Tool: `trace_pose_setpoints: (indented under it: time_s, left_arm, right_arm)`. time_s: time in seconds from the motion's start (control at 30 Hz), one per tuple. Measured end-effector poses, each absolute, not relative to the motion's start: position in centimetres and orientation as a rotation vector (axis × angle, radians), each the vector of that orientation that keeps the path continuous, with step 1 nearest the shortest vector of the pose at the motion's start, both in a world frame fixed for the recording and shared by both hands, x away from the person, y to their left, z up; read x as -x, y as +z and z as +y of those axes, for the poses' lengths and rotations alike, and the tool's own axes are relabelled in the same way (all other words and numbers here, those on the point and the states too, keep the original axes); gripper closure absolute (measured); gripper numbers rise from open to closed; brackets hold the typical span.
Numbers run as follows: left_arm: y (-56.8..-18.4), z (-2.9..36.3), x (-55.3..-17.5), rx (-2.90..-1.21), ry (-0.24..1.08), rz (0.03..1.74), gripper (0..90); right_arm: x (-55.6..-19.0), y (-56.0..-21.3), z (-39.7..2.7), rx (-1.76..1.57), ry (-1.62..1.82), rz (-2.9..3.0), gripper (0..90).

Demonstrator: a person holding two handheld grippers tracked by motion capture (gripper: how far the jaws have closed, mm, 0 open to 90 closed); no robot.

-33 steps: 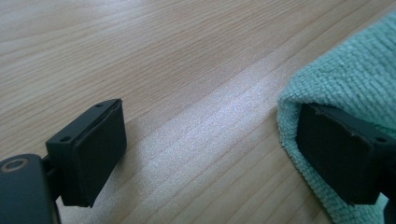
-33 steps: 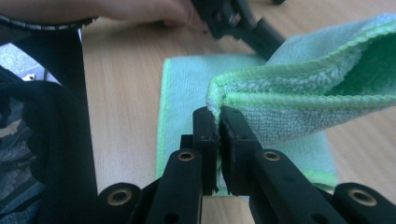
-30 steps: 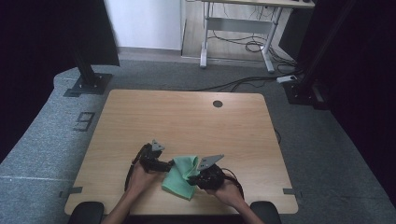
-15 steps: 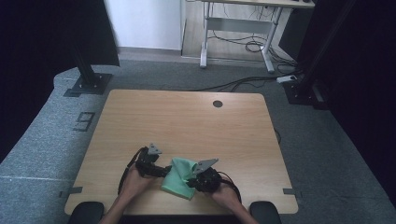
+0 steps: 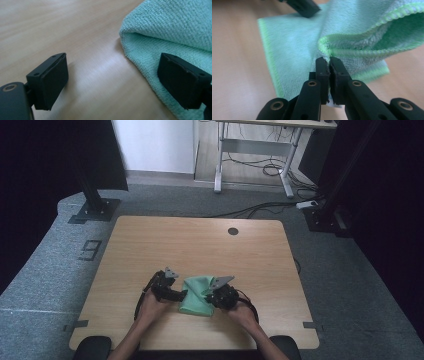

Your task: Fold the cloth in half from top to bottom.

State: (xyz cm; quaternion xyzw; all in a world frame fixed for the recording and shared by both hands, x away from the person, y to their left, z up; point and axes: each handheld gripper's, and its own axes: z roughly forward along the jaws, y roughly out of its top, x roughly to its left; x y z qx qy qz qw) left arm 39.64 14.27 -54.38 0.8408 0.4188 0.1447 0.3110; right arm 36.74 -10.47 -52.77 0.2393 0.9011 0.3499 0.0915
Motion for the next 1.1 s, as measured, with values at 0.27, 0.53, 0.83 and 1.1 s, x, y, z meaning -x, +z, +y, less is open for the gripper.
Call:
trace_pose_setpoints:
  time_s: [0.27, 0.53, 0.83, 1.1]
  left_arm:
    - [-54.4, 14.3, -40.0, -2.206, 0.389, 1.118, 9.6]
    - [-54.4, 14.3, -39.9, -2.201, 0.393, 1.125, 9.8]
    - [-51.1, 14.3, -39.6, -2.2, 0.31, 1.019, 20.7]
    - [-46.8, 11.9, -42.3, -2.197, 0.146, 0.887, 33.2]
  right_arm:
    - [-38.2, -53.0, -11.4, -0.776, 1.108, 2.65, 84.7]
    - [-37.2, -52.7, -11.9, -0.783, 1.187, 2.655, 82.3]
    - [-37.4, -53.6, -12.2, -0.826, 1.219, 2.643, 82.1]
    - [-37.5, -54.1, -12.6, -0.901, 1.273, 2.632, 80.9]
